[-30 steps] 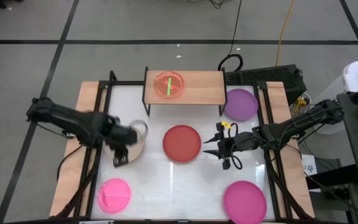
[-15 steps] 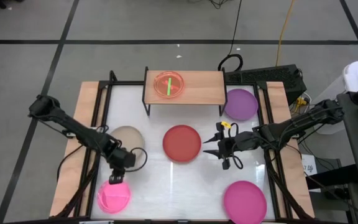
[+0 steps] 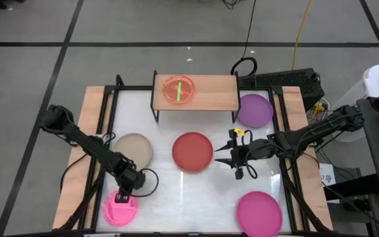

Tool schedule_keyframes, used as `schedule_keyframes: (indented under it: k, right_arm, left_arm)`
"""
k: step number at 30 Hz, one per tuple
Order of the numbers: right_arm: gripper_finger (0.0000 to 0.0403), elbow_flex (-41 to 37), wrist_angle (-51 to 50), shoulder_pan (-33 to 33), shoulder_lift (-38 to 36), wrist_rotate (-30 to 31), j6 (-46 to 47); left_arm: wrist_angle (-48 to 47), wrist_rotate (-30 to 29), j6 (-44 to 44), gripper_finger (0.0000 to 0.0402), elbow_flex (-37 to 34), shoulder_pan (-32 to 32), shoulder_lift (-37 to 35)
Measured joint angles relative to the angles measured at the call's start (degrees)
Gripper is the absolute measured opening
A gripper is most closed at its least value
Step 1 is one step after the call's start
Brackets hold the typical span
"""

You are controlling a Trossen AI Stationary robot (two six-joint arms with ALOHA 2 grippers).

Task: Place and stack plates onto a shelf
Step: Stack the small pink plate on top of the small green plate on the shelf

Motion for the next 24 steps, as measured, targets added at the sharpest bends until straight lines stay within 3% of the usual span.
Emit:
schedule_keyframes:
  k: [19,24]
  right_arm:
    - [0.0141,-4.7,3.9,-0.7,0.0,0.1,-0.4]
    - [0.0141,-5.2,5.2,-1.1,0.0,0.1,-0.6]
  left_arm:
    - [3.5,1.6,0.9,0.0075,0.0,-0.4,1.6]
    - [3.5,1.6,1.7,0.0022,0.0,-0.4,1.6]
